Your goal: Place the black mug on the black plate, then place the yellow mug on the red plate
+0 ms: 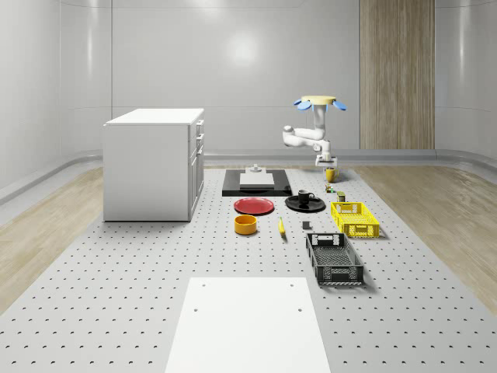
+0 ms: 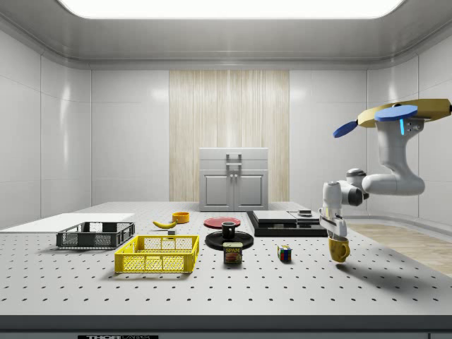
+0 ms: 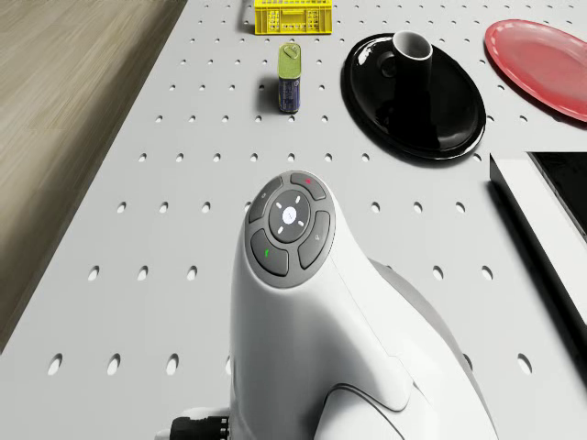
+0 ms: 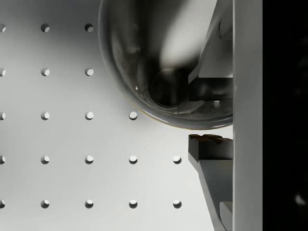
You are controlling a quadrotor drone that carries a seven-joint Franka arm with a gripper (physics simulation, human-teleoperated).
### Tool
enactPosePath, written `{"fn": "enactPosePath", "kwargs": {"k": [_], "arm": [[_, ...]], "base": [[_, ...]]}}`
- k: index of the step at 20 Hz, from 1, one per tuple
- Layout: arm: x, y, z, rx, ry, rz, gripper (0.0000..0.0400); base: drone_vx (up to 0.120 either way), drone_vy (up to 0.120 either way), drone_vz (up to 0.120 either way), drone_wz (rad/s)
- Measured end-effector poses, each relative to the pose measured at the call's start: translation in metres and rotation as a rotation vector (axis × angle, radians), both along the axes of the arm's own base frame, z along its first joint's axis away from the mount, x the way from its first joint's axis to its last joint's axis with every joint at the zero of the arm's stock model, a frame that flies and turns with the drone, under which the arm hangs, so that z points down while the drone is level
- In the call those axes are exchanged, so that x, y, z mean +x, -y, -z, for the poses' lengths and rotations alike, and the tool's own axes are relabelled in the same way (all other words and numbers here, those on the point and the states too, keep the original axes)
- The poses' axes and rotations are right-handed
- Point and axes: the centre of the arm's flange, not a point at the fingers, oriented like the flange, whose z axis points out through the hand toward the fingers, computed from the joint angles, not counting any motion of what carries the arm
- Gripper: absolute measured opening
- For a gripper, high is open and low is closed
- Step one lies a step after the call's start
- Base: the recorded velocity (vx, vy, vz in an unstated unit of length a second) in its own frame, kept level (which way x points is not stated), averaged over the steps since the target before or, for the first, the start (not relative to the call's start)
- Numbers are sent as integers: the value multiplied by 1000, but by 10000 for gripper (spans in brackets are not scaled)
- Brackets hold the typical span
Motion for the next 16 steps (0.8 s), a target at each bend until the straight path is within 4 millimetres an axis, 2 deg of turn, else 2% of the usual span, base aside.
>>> {"fn": "enactPosePath", "kwargs": {"k": [5,11,13,16], "arm": [[0,0,18,0,0,0,100],[0,0,27,0,0,0,100],[0,0,29,0,0,0,100],[0,0,30,0,0,0,100]], "base": [[0,0,120,0],[0,0,120,0],[120,-100,120,0],[120,-120,13,0]]}}
